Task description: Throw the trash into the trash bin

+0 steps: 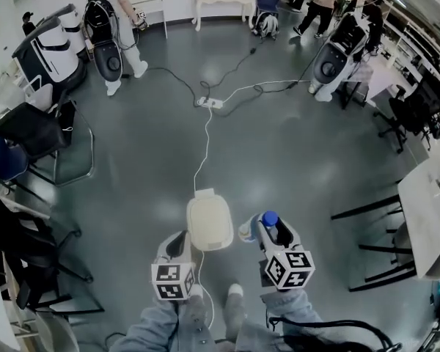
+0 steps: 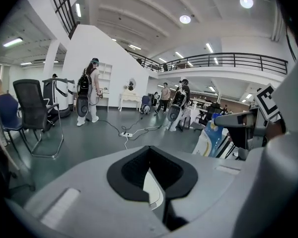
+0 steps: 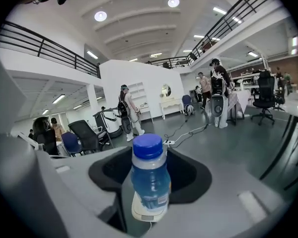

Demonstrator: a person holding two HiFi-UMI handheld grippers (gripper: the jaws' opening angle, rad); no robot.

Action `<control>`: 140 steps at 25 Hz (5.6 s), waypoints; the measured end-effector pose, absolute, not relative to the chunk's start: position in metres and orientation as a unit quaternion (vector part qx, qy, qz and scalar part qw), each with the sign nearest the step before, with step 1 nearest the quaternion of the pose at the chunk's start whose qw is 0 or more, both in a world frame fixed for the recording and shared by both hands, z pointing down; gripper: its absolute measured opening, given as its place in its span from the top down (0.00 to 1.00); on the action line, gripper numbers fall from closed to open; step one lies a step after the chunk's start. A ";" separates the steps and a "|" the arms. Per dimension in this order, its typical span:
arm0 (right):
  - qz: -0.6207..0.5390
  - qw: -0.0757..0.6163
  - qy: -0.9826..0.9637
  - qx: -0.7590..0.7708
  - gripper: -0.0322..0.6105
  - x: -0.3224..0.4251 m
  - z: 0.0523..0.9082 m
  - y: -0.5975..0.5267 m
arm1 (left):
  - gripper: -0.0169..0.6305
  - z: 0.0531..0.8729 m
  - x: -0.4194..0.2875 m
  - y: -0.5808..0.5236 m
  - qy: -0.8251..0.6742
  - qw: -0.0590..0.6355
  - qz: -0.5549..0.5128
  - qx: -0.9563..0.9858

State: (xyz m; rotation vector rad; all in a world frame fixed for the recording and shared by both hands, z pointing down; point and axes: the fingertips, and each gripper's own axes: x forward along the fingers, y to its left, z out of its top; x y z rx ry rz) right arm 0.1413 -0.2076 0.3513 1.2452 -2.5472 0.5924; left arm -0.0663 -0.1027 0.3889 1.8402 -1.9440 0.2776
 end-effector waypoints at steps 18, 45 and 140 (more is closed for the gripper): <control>0.218 0.178 -0.844 0.457 0.60 0.162 0.567 -0.224 | 0.96 0.640 -0.034 -0.111 -0.650 0.307 0.157 0.677; 0.247 0.238 -0.821 0.456 0.60 0.202 0.667 -0.219 | 0.96 0.790 0.018 -0.142 -0.620 0.363 0.210 0.663; 0.197 0.241 -0.886 0.345 0.60 0.067 0.527 -0.185 | 0.96 0.549 -0.137 -0.084 -0.744 0.270 0.151 0.592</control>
